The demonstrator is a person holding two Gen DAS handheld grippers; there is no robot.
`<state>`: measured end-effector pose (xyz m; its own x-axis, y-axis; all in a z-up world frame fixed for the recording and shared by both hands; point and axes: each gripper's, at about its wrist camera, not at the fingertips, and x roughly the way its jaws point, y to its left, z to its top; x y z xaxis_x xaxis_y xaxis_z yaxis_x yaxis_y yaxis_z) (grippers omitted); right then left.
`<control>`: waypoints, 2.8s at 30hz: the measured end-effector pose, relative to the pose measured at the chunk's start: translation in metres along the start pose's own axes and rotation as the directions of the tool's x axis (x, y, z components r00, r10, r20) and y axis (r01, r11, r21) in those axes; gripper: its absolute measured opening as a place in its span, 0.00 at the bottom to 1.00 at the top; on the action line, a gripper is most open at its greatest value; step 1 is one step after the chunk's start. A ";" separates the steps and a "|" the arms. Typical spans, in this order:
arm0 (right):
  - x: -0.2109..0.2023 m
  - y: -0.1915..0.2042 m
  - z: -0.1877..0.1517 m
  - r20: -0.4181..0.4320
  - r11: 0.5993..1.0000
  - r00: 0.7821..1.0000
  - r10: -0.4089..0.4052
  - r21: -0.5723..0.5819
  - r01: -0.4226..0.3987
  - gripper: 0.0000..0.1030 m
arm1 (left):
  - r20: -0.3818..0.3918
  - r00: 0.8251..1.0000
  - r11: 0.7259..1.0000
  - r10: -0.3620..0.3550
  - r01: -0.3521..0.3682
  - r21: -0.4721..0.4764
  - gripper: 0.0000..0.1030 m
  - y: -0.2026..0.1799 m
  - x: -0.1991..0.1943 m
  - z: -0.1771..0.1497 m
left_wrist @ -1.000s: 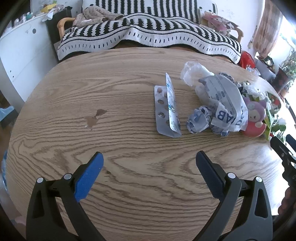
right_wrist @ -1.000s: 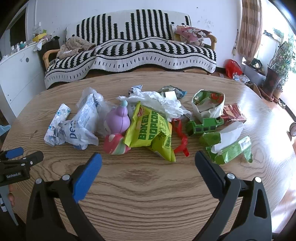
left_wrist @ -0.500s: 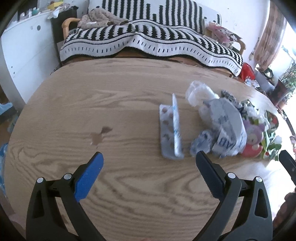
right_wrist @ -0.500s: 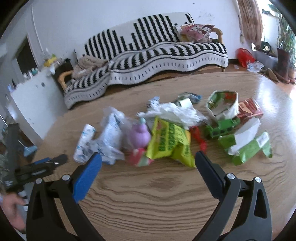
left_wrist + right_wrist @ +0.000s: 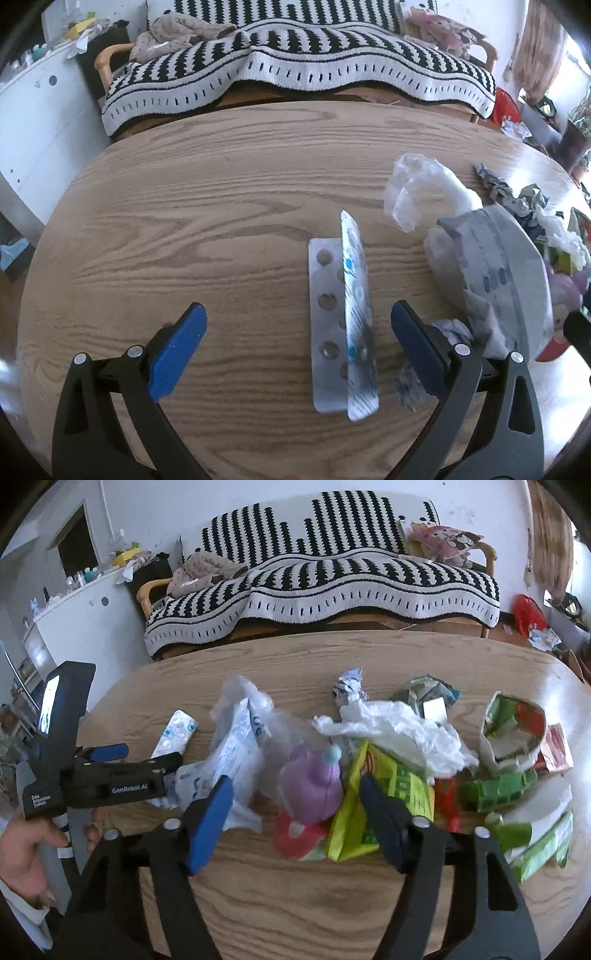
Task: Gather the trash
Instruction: 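Grasp the silver blister pack with the left tool while the right tool grasps the purple-pink toy, then carry the blister pack and toy over the black bin with both tools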
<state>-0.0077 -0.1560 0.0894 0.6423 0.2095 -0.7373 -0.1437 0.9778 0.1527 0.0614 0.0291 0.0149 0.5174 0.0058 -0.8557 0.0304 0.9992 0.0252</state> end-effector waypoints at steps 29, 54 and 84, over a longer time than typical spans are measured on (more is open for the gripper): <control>-0.034 -0.017 0.004 0.149 0.993 0.988 -0.035 0.113 0.018 0.33 | 0.081 0.979 0.975 -0.185 0.193 -0.107 0.31 0.044 -0.024 0.002; -0.068 -0.009 0.005 0.226 0.977 0.973 0.052 0.190 -0.096 0.33 | 0.235 0.926 0.948 -0.294 0.313 -0.048 0.32 0.005 -0.115 -0.015; -0.231 -0.264 -0.340 -0.116 0.674 0.967 -0.227 0.698 0.242 0.33 | -0.419 0.788 0.667 -0.452 0.610 0.428 0.32 -0.353 -0.108 -0.307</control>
<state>-0.3737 -0.4649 -0.0043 0.5662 -0.0204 -0.8240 0.5842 0.7152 0.3837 -0.2683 -0.3127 -0.0602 0.0358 -0.4308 -0.9017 0.7020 0.6531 -0.2842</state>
